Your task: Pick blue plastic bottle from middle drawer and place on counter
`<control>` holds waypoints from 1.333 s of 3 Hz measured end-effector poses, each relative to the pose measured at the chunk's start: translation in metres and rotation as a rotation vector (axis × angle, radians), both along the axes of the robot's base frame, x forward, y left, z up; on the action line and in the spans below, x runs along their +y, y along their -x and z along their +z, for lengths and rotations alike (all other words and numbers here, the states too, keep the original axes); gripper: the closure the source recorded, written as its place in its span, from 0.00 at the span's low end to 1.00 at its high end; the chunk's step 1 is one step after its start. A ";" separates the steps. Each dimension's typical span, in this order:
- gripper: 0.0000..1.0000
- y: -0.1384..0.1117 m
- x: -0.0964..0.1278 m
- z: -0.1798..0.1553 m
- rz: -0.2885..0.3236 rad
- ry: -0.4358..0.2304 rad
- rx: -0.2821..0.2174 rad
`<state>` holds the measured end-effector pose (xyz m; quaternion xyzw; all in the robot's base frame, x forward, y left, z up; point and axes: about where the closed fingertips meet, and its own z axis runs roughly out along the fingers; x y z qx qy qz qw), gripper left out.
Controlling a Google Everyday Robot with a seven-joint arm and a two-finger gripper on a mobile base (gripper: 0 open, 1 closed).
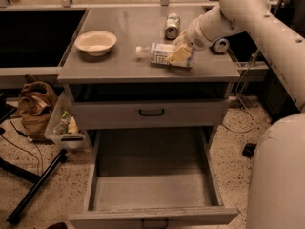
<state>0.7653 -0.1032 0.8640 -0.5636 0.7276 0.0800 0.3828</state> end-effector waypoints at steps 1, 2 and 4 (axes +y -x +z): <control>0.81 0.000 0.000 0.000 0.000 0.000 0.000; 0.59 0.000 0.000 0.000 0.000 0.000 0.000; 0.12 0.000 0.000 0.000 0.000 0.000 0.000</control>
Offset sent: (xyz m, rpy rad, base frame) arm 0.0000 0.0000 0.0001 0.0000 0.0000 0.0000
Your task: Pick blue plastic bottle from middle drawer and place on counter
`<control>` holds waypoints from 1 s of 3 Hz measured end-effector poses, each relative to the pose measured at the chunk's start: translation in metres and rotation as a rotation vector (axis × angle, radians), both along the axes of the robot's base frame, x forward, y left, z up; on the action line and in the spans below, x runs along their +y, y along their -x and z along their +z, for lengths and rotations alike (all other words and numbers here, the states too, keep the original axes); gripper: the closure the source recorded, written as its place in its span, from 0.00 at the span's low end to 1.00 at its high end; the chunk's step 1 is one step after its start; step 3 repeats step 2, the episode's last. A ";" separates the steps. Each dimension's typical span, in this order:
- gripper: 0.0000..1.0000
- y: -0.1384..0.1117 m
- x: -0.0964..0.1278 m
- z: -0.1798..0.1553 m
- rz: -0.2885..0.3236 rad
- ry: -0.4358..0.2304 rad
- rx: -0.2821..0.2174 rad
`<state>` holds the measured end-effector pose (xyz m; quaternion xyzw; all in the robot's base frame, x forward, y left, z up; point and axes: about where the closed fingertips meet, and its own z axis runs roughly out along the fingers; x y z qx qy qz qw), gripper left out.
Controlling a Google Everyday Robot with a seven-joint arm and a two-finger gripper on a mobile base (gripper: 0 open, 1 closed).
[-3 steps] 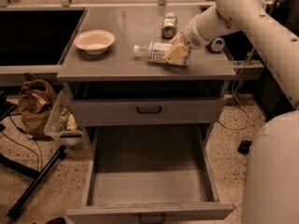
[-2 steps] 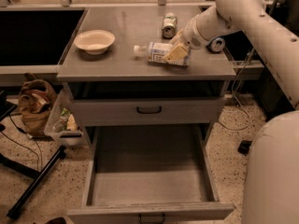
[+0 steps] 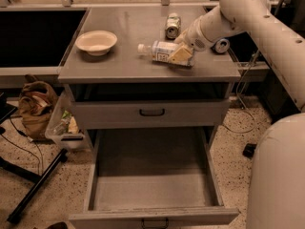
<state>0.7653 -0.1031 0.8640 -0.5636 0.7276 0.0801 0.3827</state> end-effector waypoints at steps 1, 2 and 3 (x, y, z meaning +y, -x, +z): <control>0.00 0.000 0.000 0.000 0.000 0.000 0.000; 0.00 0.000 0.000 0.000 0.000 0.000 0.000; 0.00 0.000 0.000 0.000 0.000 0.000 0.000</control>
Offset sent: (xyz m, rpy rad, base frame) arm 0.0000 0.0000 0.0000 0.0000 0.0001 0.0000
